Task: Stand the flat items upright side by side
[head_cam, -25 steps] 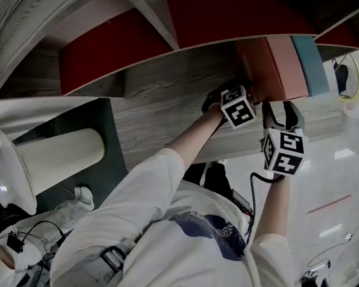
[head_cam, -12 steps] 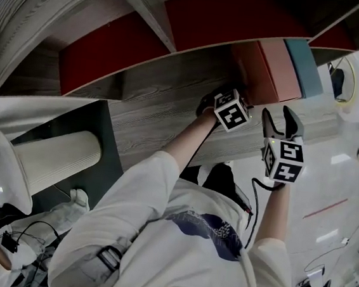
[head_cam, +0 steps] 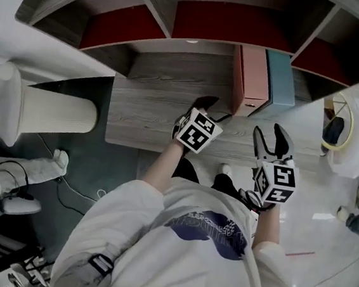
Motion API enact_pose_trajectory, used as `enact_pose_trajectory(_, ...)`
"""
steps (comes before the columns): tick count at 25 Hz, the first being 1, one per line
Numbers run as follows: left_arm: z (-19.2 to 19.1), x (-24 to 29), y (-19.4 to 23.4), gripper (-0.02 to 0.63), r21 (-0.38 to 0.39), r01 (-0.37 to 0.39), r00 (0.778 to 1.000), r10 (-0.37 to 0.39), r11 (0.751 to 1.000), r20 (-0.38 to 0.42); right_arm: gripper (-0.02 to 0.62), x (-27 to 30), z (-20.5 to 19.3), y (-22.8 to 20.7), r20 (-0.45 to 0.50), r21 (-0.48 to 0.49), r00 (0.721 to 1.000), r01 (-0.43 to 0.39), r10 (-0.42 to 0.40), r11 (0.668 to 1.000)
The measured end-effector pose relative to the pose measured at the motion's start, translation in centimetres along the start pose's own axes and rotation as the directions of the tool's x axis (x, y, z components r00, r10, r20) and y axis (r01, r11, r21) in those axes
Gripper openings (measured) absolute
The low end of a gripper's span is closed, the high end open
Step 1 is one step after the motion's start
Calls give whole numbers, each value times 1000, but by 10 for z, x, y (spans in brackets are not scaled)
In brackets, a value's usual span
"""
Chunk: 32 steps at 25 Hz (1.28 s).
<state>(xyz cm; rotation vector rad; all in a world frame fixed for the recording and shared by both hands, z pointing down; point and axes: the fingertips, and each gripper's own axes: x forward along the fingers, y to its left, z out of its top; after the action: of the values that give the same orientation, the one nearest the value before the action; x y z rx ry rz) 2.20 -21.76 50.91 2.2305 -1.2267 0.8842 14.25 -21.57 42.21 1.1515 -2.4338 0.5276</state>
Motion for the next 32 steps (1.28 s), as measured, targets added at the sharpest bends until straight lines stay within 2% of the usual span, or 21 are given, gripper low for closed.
enact_pose_trajectory(2,12,-27,-5,273,-105,-88,993,96,991,71,236,-13,7,-5,47,-11,997,-61,61,998)
enact_pose_trajectory(4,20,-54,-13,273,-185,-154,975,180,971,133,233,-26,14,-8,83,-24,991,-101,102,995)
enact_pose_trajectory(7,30,-94,-26,265,-287,-246,930,309,926,200,218,-44,23,-11,120,-46,982,-144,148,989)
enact_pose_trajectory(9,34,-118,-34,206,-334,-304,890,391,892,234,207,-52,31,-13,147,-50,976,-153,159,987)
enact_pose_trajectory(11,39,-139,-42,178,-349,-349,854,449,869,262,195,-59,37,-14,172,-43,972,-153,158,987)
enact_pose_trajectory(13,42,-158,-49,103,-348,-392,818,496,852,292,160,-67,39,-13,184,-39,972,-140,144,989)
enact_pose_trajectory(15,46,-173,-56,63,-343,-424,784,529,838,325,130,-75,41,-10,193,-46,973,-117,124,992)
enact_pose_trajectory(20,59,-201,-75,13,-308,-456,715,550,835,432,31,-99,41,4,222,-90,974,-32,52,995)
enact_pose_trajectory(23,57,-213,-86,8,-307,-452,696,546,838,467,0,-113,37,14,229,-108,973,19,7,994)
enact_pose_trajectory(32,55,-233,-103,7,-304,-436,676,531,847,510,-2,-135,29,38,246,-91,969,58,-34,994)
